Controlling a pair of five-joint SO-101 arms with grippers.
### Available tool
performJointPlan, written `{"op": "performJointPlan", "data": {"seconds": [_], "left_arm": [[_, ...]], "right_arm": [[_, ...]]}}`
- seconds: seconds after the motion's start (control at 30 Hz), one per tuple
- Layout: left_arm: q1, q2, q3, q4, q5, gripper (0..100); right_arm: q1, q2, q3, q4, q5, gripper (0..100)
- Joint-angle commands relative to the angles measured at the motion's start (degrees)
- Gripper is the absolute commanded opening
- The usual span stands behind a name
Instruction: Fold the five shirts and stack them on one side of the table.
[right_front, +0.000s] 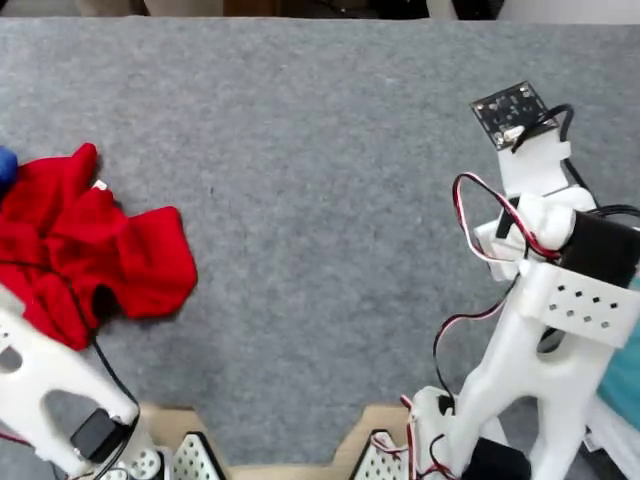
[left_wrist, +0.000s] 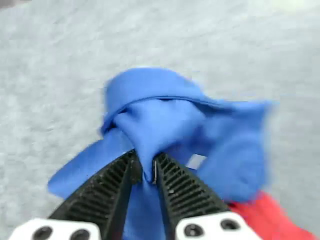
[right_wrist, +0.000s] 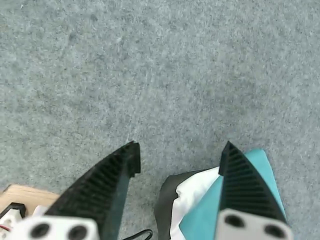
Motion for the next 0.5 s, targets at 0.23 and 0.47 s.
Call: {"op": "performJointPlan", "data": {"seconds": [0.23,0.47], "left_arm": [[25.76,-26.51,-3.34,10.11,4.84,2],[41.93,-31.96,-3.16,10.20,4.84,2]], "right_arm": [[-0.48,0.31,-1.89,0.62,-0.26,26.4],[-0.40,0.13,3.30,0.44,-0.09,26.4]]}}
